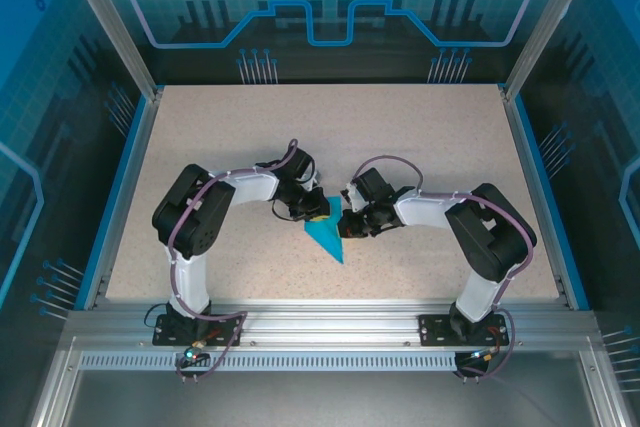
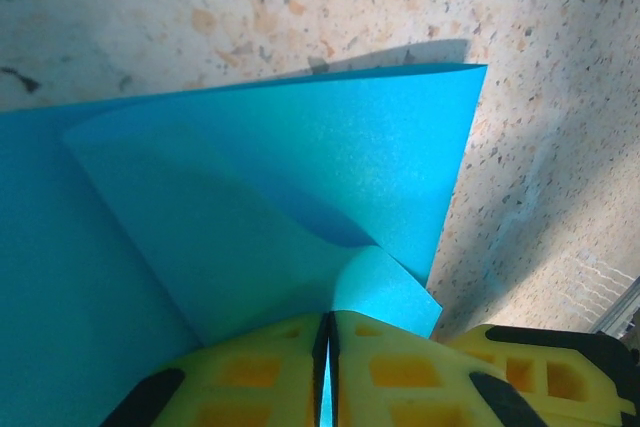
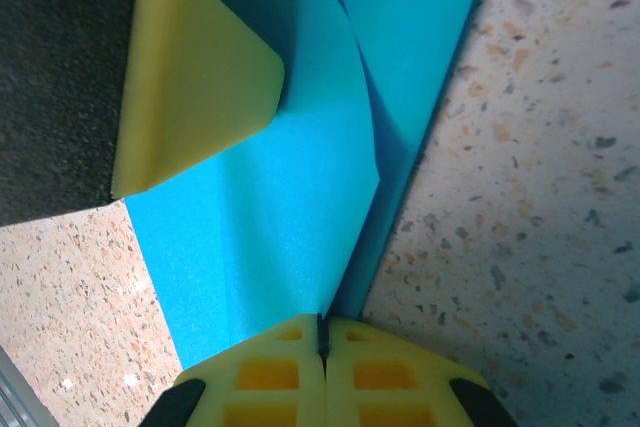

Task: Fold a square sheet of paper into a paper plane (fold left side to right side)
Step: Fourth fold the wing at the center of the table.

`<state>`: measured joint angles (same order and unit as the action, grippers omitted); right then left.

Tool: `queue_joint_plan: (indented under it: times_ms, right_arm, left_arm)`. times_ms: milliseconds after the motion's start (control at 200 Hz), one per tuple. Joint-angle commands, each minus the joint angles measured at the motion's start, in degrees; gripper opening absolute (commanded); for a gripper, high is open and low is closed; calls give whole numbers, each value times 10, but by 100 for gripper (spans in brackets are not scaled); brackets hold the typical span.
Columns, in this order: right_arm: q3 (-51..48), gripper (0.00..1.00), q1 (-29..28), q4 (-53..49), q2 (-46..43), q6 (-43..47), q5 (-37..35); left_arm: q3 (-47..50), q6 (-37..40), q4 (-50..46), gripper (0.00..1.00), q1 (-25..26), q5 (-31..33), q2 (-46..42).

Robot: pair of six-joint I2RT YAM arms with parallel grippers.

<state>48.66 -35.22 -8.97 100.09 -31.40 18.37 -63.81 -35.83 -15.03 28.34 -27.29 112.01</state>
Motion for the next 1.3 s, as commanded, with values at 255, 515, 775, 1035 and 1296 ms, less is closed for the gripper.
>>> queue_joint_plan:
  times_ms: [255,515,775,1035,1296]
  right_arm:
    - [-10,17,3,-42,-59,1,-29]
    - [-28,22,-3,-54,-128,-8,-8]
    - [-33,11,-38,28,-86,-65,85]
    - [-22,11,-51,17,-43,-63,80]
    - [-32,11,-61,-10,-30,-54,56]
  left_arm:
    - [50,5,-11,14,3,31,12]
    - [52,7,-11,13,4,33,9]
    - [53,8,-12,13,4,33,4]
    - [52,7,-12,13,3,32,4]
    - [50,9,-14,13,4,33,5]
